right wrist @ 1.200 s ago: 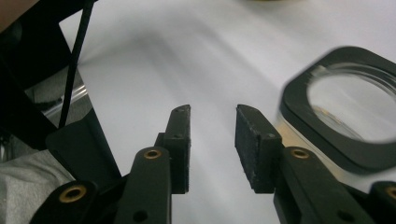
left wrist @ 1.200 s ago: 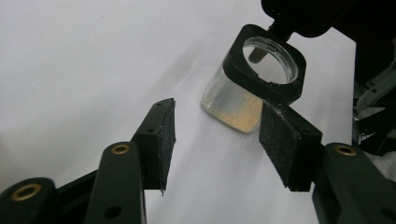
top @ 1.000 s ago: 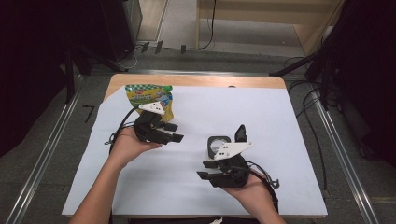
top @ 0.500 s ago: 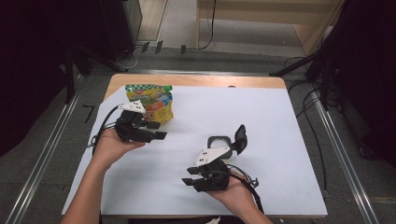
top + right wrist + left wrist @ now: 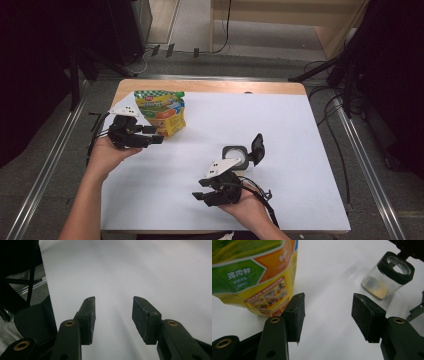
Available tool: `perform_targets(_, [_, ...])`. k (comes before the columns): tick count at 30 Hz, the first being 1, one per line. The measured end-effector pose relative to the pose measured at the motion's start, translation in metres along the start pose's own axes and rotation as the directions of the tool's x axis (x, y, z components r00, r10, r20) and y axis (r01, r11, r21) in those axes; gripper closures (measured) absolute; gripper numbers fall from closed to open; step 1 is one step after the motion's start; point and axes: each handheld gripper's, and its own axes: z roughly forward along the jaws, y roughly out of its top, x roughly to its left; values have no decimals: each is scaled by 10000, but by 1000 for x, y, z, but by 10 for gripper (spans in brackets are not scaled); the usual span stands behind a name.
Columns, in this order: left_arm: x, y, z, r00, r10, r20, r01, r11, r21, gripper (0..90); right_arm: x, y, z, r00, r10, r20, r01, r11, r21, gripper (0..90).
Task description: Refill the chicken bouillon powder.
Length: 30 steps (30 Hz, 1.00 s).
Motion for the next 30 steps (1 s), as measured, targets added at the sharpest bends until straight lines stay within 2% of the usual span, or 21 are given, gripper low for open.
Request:
perform_targets(3, [6, -2, -3, 10000, 1, -20, -1, 10000, 33, 450, 1, 1, 2, 10000, -8, -29, 8, 10000, 4, 555])
perform_targets(7, [19, -5, -11, 9988, -169, -464, 167, 9998, -57, 450, 1, 0, 4, 10000, -16, -53, 16, 10000, 76, 556])
perform_targets(10, [28, -8, -14, 9965, -164, -816, 144, 9996, -258, 453, 0, 0, 4, 10000, 15, -49, -14, 10000, 97, 558])
perform_targets(13, [34, -9, -15, 9935, -178, -1123, 178, 9998, -18, 447, 0, -1, 4, 10000, 46, -46, -46, 9999, 127, 560])
perform_targets(16, [42, -10, -16, 9918, -246, -1251, 230, 9996, -143, 430, 1, -1, 3, 10000, 45, -21, -45, 9999, 124, 561])
perform_targets(18, [49, -7, -16, 9917, -387, -1224, 353, 9989, -298, 415, 1, -3, 3, 10000, 34, -8, -34, 9999, 133, 562])
perform_targets(22, [56, -3, -10, 9916, -195, -1279, 123, 9983, -571, 382, 1, -5, 0, 9999, 133, 44, -133, 9999, 105, 564])
perform_targets(28, [64, 2, 9, 9943, 68, -1062, -126, 9985, -539, 391, 3, -11, -3, 9993, 298, 206, -300, 9995, 87, 565])
perform_targets(30, [67, 3, 16, 9966, 134, -808, -183, 9980, -602, 404, 4, -13, -4, 9990, 341, 302, -343, 9994, 49, 565])
